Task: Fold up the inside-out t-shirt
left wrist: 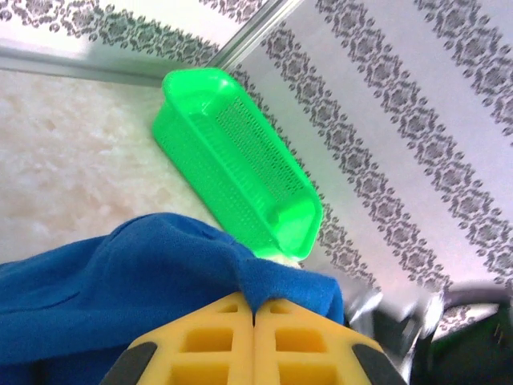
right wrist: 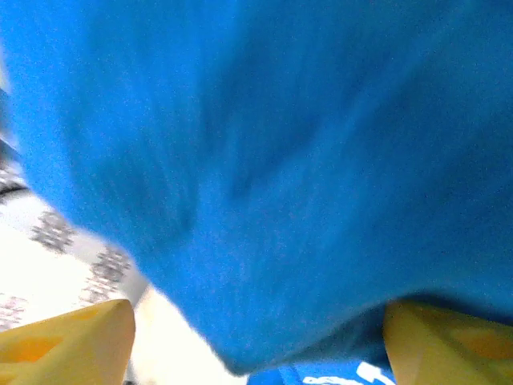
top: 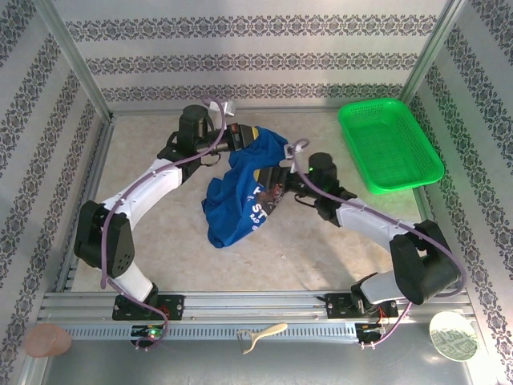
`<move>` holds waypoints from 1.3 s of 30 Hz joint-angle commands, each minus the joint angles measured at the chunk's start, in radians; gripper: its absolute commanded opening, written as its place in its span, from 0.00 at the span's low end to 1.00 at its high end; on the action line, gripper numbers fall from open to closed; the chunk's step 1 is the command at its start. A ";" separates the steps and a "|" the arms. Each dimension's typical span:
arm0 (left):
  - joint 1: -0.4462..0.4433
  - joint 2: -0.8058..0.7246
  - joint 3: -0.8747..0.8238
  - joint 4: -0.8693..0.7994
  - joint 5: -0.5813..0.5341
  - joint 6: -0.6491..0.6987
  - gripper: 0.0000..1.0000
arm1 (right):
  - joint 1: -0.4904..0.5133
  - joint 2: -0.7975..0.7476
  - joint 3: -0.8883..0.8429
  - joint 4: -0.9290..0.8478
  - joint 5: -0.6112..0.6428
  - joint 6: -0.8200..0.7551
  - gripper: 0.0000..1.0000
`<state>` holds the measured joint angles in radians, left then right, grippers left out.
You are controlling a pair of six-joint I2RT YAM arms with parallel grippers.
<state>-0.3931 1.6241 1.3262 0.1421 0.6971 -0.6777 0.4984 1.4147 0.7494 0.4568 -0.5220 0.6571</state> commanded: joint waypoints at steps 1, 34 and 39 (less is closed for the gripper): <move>-0.012 -0.069 0.064 -0.019 -0.003 -0.072 0.00 | 0.034 0.046 0.054 -0.111 0.290 -0.101 0.70; -0.022 -0.121 0.014 0.090 -0.041 -0.266 0.00 | 0.102 -0.228 0.273 -0.528 0.382 -0.210 0.74; -0.031 -0.131 0.013 0.090 -0.038 -0.273 0.00 | 0.093 -0.077 0.379 -0.504 0.417 -0.229 0.75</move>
<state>-0.4076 1.5116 1.3342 0.1646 0.6502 -0.9295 0.5976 1.2896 1.0615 -0.0635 -0.1471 0.4629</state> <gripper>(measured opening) 0.046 0.744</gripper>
